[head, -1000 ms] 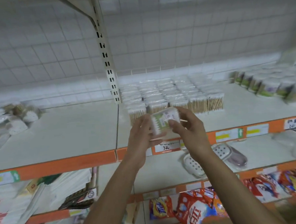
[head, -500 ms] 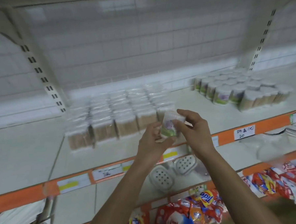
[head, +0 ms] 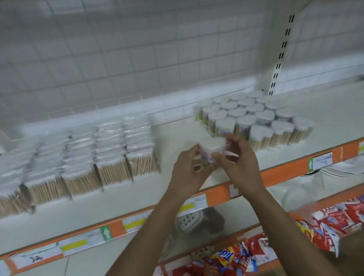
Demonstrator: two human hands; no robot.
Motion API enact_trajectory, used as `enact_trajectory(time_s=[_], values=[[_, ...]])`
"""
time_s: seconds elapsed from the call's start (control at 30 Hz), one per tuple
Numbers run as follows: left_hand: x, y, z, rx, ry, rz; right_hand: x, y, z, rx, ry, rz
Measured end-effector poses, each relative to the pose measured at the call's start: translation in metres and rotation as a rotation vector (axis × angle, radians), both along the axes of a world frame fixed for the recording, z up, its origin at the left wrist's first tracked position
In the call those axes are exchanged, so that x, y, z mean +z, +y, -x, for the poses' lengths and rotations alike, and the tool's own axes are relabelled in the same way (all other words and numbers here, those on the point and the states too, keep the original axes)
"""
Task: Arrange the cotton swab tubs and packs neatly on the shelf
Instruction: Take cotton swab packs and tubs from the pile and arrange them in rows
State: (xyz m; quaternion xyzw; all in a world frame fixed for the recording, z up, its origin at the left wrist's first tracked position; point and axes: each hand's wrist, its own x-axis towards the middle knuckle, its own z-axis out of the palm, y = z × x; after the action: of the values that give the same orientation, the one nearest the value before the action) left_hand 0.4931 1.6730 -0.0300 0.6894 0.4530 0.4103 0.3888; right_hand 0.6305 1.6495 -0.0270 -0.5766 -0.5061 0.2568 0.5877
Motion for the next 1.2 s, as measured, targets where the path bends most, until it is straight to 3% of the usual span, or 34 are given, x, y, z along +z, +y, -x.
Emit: enact_trajectory(time_s=[0.13,0.27,0.5,0.77,1.2], values=[[-0.002,0.008,-0.012,-0.039,-0.104,0.104,0.000,-0.003,-0.025,0.019,0.049,-0.008],[0.001,0.012,-0.026,-0.084,-0.042,0.080,-0.007,-0.002,-0.034,0.003,0.032,-0.009],[-0.007,0.022,-0.052,0.013,0.306,-0.201,-0.013,0.002,-0.042,-0.094,-0.124,-0.069],[-0.011,0.033,-0.069,-0.022,0.286,-0.255,-0.019,0.009,-0.050,-0.169,-0.352,-0.087],[-0.021,0.051,-0.081,-0.007,0.365,-0.281,-0.027,0.015,-0.056,-0.199,-0.438,-0.158]])
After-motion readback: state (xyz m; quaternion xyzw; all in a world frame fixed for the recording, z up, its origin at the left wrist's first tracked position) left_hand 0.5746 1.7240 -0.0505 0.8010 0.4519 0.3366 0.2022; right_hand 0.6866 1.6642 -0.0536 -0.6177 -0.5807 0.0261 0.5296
